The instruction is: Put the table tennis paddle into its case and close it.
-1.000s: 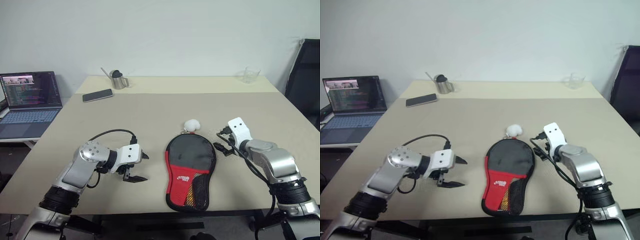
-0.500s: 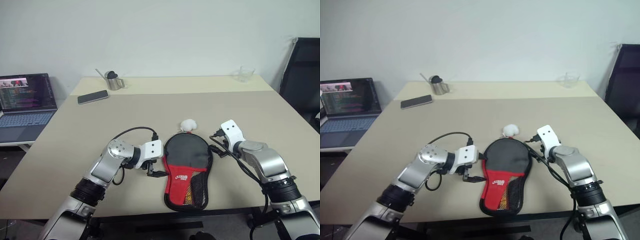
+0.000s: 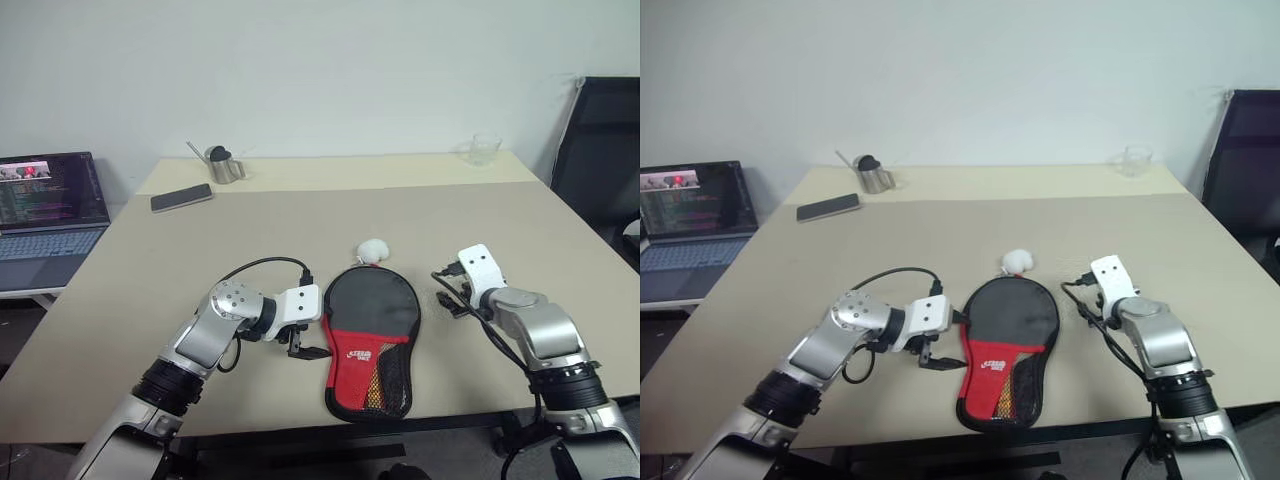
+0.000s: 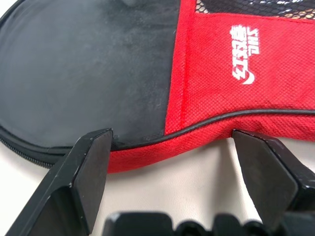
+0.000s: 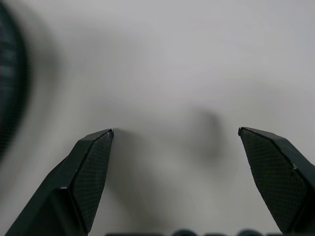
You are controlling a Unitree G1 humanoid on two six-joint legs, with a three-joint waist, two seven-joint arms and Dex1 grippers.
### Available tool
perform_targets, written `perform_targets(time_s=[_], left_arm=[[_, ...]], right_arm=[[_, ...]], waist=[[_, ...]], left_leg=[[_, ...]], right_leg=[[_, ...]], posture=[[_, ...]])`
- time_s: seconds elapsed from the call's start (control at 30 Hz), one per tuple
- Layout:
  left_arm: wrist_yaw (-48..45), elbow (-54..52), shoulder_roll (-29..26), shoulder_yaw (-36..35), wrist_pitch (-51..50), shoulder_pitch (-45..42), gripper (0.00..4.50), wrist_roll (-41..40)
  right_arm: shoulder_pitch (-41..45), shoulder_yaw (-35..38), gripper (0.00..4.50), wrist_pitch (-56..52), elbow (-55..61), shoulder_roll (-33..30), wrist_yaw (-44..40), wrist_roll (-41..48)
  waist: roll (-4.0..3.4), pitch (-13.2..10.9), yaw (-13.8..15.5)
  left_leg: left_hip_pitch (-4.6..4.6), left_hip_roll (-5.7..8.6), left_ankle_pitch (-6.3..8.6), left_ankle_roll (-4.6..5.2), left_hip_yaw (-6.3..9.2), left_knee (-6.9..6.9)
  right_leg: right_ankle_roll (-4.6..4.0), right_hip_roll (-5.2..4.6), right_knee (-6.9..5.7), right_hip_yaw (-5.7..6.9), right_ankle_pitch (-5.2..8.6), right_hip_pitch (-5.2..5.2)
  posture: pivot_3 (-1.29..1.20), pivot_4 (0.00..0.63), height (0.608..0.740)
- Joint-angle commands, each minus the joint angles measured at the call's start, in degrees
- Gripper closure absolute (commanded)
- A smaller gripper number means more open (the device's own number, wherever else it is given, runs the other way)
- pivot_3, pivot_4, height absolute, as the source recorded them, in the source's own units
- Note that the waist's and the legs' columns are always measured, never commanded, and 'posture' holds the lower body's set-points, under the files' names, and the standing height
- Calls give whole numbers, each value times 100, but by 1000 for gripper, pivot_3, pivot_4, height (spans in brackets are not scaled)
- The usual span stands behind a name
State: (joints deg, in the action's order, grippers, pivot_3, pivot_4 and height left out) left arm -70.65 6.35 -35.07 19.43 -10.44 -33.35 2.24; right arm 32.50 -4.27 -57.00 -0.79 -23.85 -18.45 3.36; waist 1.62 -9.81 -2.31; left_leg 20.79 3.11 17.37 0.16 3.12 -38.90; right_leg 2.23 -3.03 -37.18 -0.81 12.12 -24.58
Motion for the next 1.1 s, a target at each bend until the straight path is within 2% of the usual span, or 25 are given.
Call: perform_targets(time_s=[0.03,0.27,0.53,0.73,0.97,1.1], left_arm=[[36,-171,-22,-23,7,-21,308,-32],[136,-343,94,-111,-281,8,308,-182],[132,-656,94,-146,-651,-34,308,-336],[-111,-793,-229,-300,-691,25,308,-520],[-611,-1163,-754,-1085,-1045,-65,308,-1568],[-175,-926,-528,-1633,-1203,-368,308,-2042]], right_arm=[[135,-214,0,-35,139,423,6,102],[367,-311,0,156,137,952,27,104],[572,-382,0,230,-47,1137,-18,51],[546,-319,0,354,-192,754,-120,-40],[576,-200,0,341,76,170,-640,174],[884,349,0,111,312,-34,-1085,761]], waist=[[0,0,-16],[0,0,-78],[-1,-1,-89],[-2,-2,-6],[-4,-6,42],[-5,-12,50]], left_leg=[[-1,-1,0,0,0,0],[-1,-1,0,0,1,-1],[3,0,0,0,6,1],[5,9,0,-1,11,2],[8,7,1,0,13,4],[11,7,2,1,15,4]], right_leg=[[0,1,0,0,0,2],[-1,1,-2,-2,-1,-1],[-1,0,0,-3,-1,-3],[-1,-5,6,0,-1,-2],[-1,-5,13,3,0,-2],[0,-5,15,7,0,-2]], posture=[[0,150,740],[0,150,740],[0,150,740],[0,150,740],[0,150,740],[0,150,740]])
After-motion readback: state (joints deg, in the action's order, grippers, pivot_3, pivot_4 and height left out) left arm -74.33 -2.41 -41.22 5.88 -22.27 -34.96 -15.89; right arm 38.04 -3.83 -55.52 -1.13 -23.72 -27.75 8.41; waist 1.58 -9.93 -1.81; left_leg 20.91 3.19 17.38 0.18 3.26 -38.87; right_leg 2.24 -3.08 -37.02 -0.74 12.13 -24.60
